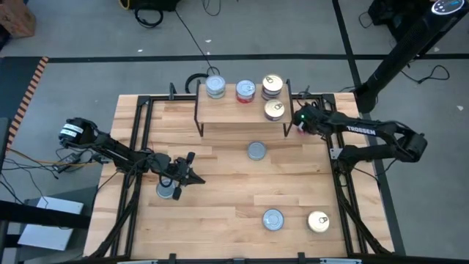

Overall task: Stack canned seafood by type on shelf
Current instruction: Put the red tuna can on the shelf aligned with the red tuna cans

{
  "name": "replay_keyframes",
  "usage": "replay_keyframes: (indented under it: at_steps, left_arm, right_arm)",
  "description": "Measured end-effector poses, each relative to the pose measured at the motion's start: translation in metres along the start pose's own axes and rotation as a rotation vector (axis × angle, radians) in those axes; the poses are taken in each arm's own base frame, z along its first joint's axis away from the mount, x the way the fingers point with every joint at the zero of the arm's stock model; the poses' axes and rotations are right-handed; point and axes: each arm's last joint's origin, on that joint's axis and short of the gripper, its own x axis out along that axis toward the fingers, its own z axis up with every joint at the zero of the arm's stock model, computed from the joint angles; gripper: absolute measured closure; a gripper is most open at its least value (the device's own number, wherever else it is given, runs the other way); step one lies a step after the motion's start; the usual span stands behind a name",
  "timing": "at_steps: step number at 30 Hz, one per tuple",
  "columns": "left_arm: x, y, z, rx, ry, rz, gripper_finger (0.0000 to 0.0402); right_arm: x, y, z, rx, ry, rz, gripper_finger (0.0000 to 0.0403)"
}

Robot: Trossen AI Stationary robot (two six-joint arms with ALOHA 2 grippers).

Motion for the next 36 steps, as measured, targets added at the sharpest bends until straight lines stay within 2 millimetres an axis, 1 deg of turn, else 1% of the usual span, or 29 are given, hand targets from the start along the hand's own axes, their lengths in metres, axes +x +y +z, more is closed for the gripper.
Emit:
replay_keyframes:
  at_steps: [4, 11, 21, 30, 36]
  left_arm:
    - [0.000, 0.000, 0.000, 0.000, 0.000, 0.000, 0.0396]
    - [0.000, 0.000, 0.000, 0.000, 0.000, 0.000, 0.0396]
    - [0.000, 0.000, 0.000, 0.000, 0.001, 0.000, 0.0396]
    - [0.000, 0.000, 0.000, 0.000, 0.002, 0.001, 0.0396]
    - [0.000, 0.000, 0.000, 0.000, 0.002, 0.001, 0.0396]
  right_arm:
    - [-0.006, -0.006, -0.001, -0.006, 0.042, -0.010, 0.0403]
    - [-0.016, -0.021, -0.001, -0.024, 0.084, -0.090, 0.0403]
    - [-0.021, -0.037, 0.000, -0.062, 0.198, -0.220, 0.0403]
    - [-0.026, -0.031, 0.000, -0.159, 0.308, -0.172, 0.0403]
    - [-0.031, -0.027, -0.016, -0.294, 0.353, -0.129, 0.0402]
